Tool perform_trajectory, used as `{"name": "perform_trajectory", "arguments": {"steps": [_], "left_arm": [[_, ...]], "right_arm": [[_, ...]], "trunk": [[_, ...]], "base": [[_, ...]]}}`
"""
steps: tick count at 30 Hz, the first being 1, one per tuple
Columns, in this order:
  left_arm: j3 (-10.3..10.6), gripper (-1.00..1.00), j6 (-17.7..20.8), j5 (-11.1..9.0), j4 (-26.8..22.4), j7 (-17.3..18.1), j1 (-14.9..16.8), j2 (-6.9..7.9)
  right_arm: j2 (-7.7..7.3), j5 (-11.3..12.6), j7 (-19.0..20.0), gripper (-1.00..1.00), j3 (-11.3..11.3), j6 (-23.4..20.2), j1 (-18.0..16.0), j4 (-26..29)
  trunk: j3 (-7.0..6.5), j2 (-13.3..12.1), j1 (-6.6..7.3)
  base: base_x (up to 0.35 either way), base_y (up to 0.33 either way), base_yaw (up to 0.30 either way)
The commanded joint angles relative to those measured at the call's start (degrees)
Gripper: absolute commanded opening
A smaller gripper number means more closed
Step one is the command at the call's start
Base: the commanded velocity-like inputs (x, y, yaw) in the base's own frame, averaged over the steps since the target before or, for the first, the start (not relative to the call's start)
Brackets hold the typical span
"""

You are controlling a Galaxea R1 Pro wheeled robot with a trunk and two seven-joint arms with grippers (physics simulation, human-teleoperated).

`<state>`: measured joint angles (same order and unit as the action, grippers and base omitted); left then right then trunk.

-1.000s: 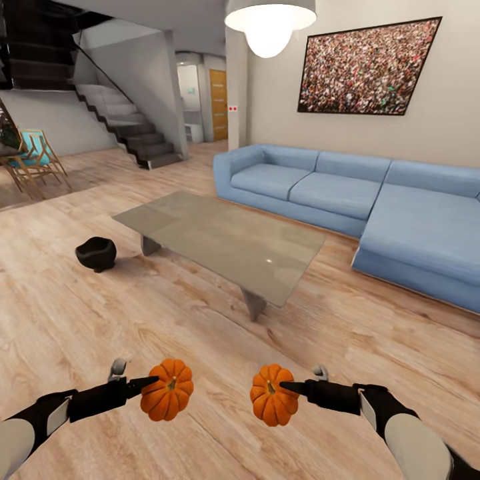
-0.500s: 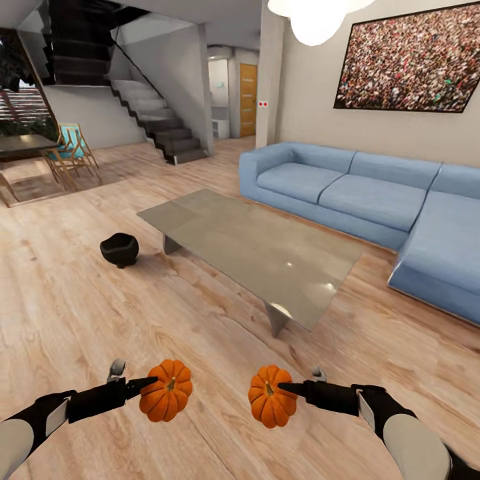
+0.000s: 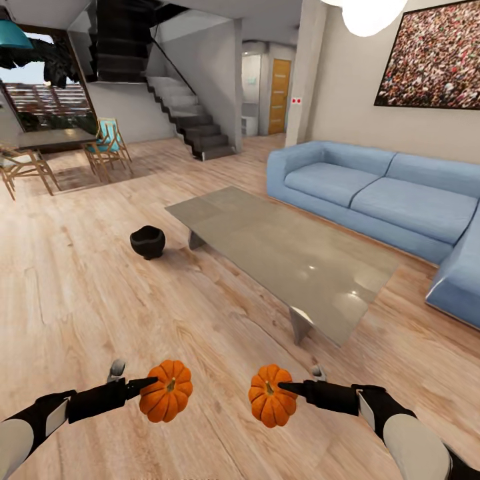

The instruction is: Place each of the two pumpkins and all three candles from the living room inside a cabinet in the living room (use any cabinet), then make sure every cabinet is closed, and position the cauldron so it is next to a table in the living room.

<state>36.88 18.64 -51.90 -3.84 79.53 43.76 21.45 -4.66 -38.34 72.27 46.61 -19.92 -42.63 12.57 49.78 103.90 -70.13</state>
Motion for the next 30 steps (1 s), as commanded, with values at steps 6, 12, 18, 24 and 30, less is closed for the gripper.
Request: {"name": "perform_trajectory", "arguments": {"steps": [6, 12, 18, 24, 30], "left_arm": [[-0.7, -1.00, 0.0, 0.0, 0.0, 0.0, 0.0, 0.00], [-0.7, -1.00, 0.0, 0.0, 0.0, 0.0, 0.0, 0.00], [-0.6, -1.00, 0.0, 0.0, 0.0, 0.0, 0.0, 0.00], [-0.6, -1.00, 0.0, 0.0, 0.0, 0.0, 0.0, -0.01], [-0.6, -1.00, 0.0, 0.0, 0.0, 0.0, 0.0, 0.00]], "right_arm": [[0.00, 0.0, 0.0, -1.00, 0.0, 0.0, 0.0, 0.0], [0.00, 0.0, 0.0, -1.00, 0.0, 0.0, 0.0, 0.0], [0.00, 0.0, 0.0, -1.00, 0.0, 0.0, 0.0, -0.1], [0.01, 0.1, -0.1, -1.00, 0.0, 0.1, 0.0, -0.1], [0.00, 0.1, -0.1, -1.00, 0.0, 0.1, 0.0, -0.1]], "trunk": [[0.18, 0.0, 0.00], [0.34, 0.0, 0.00], [0.40, 0.0, 0.00], [0.40, 0.0, 0.00], [0.40, 0.0, 0.00]], "base": [[0.000, 0.000, 0.269], [0.000, 0.000, 0.272], [0.000, 0.000, 0.279], [0.000, 0.000, 0.283], [0.000, 0.000, 0.288]]}}
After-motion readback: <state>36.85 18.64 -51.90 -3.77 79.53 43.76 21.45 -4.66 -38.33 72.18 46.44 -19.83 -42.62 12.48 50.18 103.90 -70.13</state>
